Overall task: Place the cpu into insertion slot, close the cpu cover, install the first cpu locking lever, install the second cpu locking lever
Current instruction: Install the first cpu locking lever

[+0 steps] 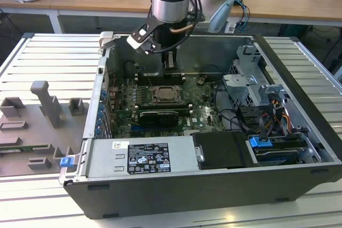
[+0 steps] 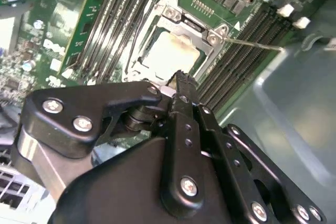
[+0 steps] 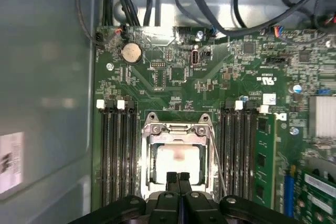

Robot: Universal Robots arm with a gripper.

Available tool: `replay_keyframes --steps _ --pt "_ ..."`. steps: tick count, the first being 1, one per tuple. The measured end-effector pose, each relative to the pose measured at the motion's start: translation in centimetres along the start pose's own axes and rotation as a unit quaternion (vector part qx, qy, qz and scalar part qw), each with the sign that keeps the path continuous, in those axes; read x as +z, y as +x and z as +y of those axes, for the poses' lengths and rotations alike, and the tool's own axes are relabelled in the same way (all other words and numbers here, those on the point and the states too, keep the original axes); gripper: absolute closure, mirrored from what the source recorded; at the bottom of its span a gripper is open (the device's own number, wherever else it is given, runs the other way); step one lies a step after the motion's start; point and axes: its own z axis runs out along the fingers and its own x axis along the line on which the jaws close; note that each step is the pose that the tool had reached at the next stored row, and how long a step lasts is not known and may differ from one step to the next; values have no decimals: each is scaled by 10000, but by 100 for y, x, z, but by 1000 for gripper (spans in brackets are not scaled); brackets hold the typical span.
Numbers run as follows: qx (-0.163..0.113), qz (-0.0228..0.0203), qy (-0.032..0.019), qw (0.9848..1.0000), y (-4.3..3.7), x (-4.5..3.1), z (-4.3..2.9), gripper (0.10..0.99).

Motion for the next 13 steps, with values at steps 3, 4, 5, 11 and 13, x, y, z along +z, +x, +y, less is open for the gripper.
replay_keyframes --steps 3,4,5,11,13 --pt "0 1 0 10000 7 -212 7 980" --pt "0 0 0 10000 9 -281 8 980" --pt "-30 2 0 10000 10 -293 9 980" --pt "-542 12 19 9985 10 -293 6 980" --pt "-602 13 21 9982 10 -293 6 980"
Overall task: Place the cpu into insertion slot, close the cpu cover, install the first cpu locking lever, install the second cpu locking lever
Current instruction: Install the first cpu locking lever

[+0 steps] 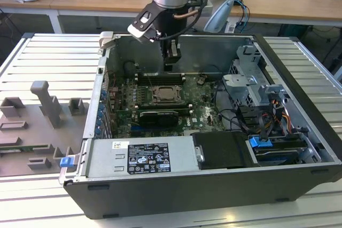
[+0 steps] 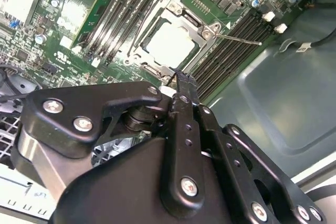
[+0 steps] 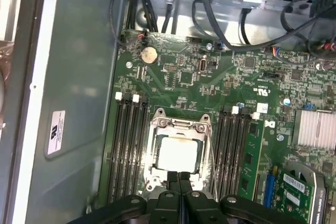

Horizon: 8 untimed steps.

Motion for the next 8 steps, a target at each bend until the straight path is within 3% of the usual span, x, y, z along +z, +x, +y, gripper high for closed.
replay_keyframes --steps 4,8 --pt "-105 3 3 9999 1 1 -4 980" --pt "-394 12 12 9992 1 1 -4 980"
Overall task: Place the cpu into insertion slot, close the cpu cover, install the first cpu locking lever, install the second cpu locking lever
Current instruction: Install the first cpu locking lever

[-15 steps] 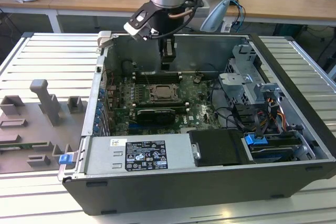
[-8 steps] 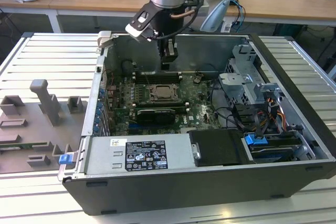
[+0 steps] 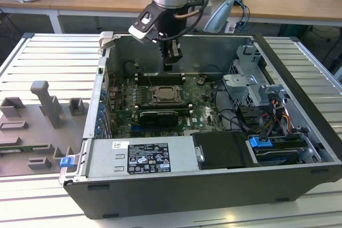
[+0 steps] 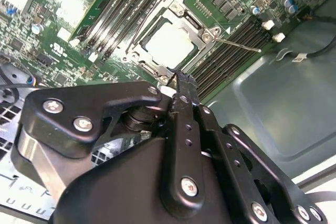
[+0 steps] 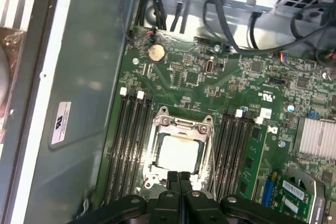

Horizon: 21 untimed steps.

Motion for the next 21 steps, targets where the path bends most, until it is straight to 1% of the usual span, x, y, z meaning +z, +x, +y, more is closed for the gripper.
replay_keyframes --steps 2,6,8,10,12,15,17,21 --pt "-234 7 7 9997 0 0 0 980" --pt "-454 14 14 9990 0 0 0 980" --pt "-654 20 20 9979 0 0 0 980" --pt "-735 23 22 9973 0 0 0 980" --pt "-873 27 27 9962 0 0 0 980" --pt "-1095 34 33 9940 0 0 0 980" --pt "-1155 36 35 9933 0 0 0 980" --pt "-1313 40 40 9913 0 0 0 980"
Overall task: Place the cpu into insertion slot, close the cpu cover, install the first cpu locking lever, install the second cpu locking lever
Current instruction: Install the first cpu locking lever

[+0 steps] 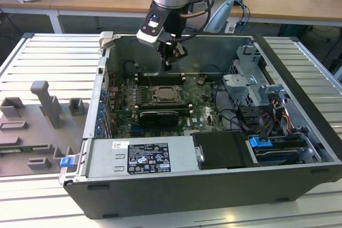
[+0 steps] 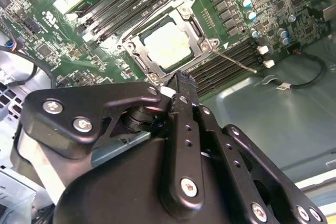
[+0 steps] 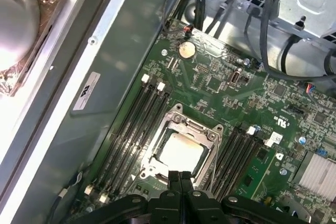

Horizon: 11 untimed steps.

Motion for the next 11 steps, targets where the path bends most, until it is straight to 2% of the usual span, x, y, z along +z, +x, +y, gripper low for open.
replay_keyframes --steps 7,11 --pt "-224 7 7 9997 0 0 0 980" --pt "-489 15 15 9988 0 0 0 980"
